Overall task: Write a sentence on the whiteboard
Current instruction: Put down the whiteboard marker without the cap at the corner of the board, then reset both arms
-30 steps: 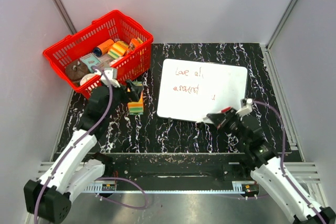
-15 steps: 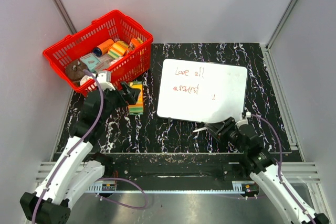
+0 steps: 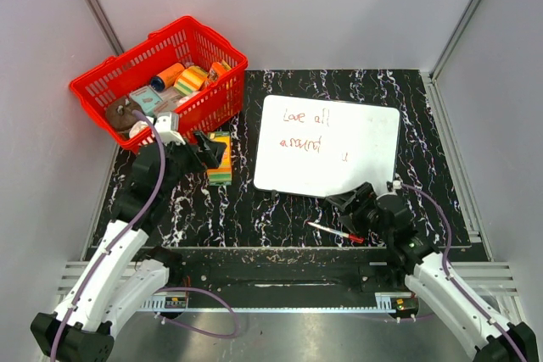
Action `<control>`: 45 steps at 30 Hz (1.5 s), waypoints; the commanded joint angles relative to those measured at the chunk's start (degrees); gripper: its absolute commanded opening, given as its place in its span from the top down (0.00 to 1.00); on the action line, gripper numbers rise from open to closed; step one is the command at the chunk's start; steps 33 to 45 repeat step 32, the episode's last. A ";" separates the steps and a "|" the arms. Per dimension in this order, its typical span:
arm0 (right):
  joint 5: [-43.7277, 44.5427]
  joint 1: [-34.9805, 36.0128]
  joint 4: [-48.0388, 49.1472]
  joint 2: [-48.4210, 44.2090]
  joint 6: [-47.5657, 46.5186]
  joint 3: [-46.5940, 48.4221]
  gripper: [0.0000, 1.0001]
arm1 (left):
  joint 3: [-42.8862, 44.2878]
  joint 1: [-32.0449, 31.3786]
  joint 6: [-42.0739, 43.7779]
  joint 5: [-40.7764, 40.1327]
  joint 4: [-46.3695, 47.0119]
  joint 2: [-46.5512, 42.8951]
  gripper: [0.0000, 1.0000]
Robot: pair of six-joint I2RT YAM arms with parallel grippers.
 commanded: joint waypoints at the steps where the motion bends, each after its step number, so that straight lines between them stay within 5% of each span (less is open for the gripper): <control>1: 1.05 -0.11 6.55 1.26 -5.11 4.56 0.00 | 2.27 -0.07 0.93 1.64 1.61 -0.26 0.01; 13: 21.15 -0.11 -4.76 16.37 -40.61 28.45 0.00 | 1.48 -0.07 4.27 1.29 -1.03 -0.52 0.01; 22: 41.47 -0.02 2.85 13.40 -59.24 29.79 0.00 | -1.41 -0.07 4.09 -3.62 1.86 -0.78 0.01; 32: 43.06 -0.11 25.45 6.54 -71.66 16.27 0.00 | -5.55 -0.07 9.26 -10.12 8.72 -1.04 0.01; 45: 43.06 -0.11 25.45 6.54 -71.66 16.27 0.00 | -5.55 -0.07 9.26 -10.12 8.72 -1.04 0.01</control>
